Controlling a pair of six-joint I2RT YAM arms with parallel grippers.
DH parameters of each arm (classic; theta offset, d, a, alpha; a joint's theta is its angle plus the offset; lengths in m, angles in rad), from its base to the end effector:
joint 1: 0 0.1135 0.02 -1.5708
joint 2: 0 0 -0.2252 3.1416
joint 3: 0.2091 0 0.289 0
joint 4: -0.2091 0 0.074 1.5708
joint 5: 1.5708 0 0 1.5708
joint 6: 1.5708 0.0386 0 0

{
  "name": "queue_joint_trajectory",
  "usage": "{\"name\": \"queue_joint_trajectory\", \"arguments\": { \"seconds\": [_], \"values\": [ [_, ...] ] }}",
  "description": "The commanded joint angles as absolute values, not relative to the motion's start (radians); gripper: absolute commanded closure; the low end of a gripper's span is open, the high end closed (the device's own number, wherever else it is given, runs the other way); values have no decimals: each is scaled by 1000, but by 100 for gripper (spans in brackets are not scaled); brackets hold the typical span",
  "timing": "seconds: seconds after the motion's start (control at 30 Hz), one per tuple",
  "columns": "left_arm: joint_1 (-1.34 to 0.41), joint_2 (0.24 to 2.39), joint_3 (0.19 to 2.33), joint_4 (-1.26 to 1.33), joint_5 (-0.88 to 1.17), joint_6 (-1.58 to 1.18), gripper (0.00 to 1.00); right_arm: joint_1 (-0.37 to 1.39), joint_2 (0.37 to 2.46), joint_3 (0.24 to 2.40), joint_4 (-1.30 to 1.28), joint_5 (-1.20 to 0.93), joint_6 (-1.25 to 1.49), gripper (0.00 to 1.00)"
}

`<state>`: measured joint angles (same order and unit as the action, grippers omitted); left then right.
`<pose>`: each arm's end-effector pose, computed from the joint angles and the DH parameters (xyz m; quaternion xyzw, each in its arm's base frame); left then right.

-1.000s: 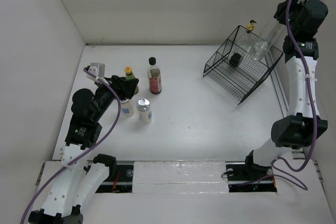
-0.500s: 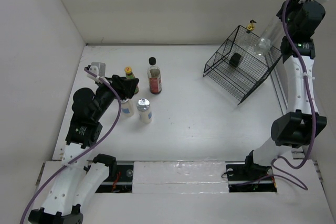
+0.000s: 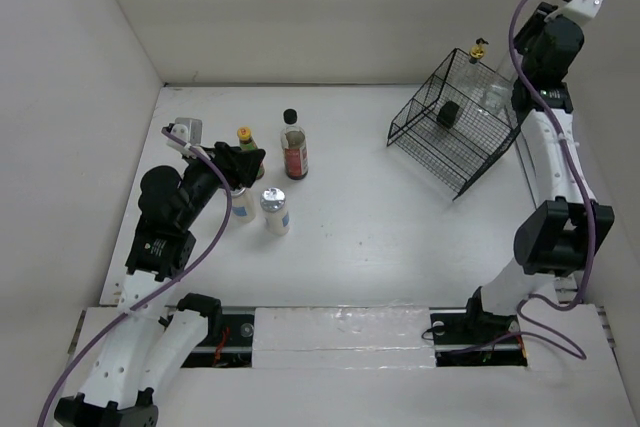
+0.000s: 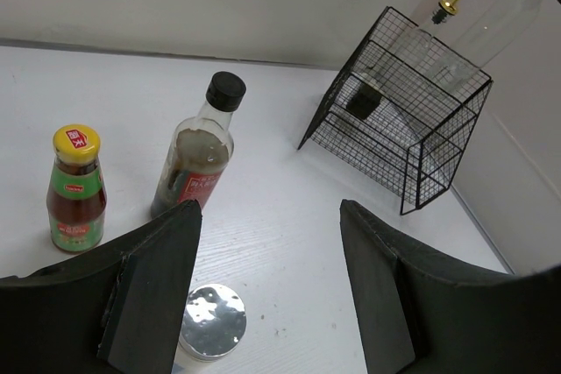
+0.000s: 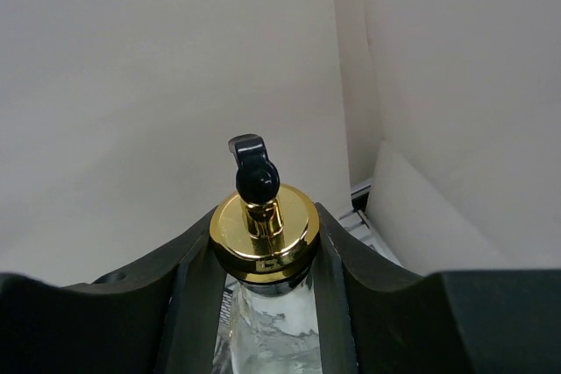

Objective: Organize the condiment bottles

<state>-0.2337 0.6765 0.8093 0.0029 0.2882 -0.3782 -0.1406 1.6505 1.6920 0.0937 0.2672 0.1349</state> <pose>0.2180 -0.0632 0.3664 0.0609 0.6568 -0.3146 0.6825 0.4225 -0.0701 0.4246 0.1889 0.6319 -0.0897 0.7463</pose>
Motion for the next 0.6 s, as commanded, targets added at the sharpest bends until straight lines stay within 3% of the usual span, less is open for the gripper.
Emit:
{"name": "queue_joint_trajectory", "arguments": {
  "seconds": [0.0, 0.57],
  "values": [
    [-229, 672, 801, 38, 299, -385, 40, -97, 1655, 1697, 302, 345, 101, 83],
    [-229, 672, 801, 38, 299, -385, 40, -23, 1717, 1572, 351, 574, 91, 83]
  ]
}}
